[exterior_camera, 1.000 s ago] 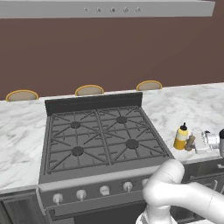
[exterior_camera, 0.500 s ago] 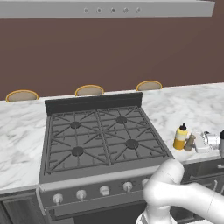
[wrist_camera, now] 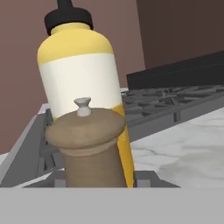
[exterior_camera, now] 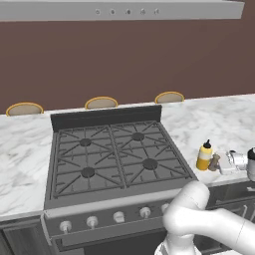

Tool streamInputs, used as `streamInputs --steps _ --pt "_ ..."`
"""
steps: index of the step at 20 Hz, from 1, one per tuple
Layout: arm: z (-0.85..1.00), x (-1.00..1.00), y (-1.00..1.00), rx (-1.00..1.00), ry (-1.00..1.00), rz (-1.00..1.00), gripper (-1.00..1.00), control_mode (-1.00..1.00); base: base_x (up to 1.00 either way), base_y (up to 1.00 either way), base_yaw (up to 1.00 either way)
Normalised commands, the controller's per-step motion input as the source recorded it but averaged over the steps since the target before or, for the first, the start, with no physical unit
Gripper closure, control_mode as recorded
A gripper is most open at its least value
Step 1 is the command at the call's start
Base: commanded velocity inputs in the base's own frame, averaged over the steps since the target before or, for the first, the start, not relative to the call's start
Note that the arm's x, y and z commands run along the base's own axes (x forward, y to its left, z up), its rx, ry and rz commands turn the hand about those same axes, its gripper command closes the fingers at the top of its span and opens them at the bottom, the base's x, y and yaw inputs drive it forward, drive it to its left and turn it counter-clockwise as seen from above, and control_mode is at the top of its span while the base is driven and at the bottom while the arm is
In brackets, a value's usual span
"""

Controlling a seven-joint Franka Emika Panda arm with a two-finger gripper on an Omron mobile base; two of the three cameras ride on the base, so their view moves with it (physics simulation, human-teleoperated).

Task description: Take 2 condiments from the cabinet and move them on the counter near the stove.Make sure the condiments are lined up with each other, next to each other.

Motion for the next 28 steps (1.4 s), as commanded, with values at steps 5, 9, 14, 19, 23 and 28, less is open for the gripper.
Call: streamInputs --steps 5,9,14,19,23,28 --pt "-0.30 0.00 0.27 0.00 0.00 0.00 -1.00 -1.00 0.00 0.00 0.00" --pt "-0.24 0.00 0.22 0.01 0.00 0.00 -1.00 -1.00 0.00 0.00 0.00" --pt "-0.23 0.00 0.10 0.02 0.00 0.00 -1.00 -1.00 0.00 0.00 0.00" --pt "-0.25 0.00 0.11 0.01 0.00 0.00 -1.00 -1.00 0.00 0.00 0.00" --pt "-0.27 0.00 0.15 0.00 0.00 0.00 -1.00 -1.00 0.00 0.00 0.00" --pt "-0.32 0.00 0.21 0.00 0.00 0.02 -1.00 -1.00 0.00 0.00 0.00"
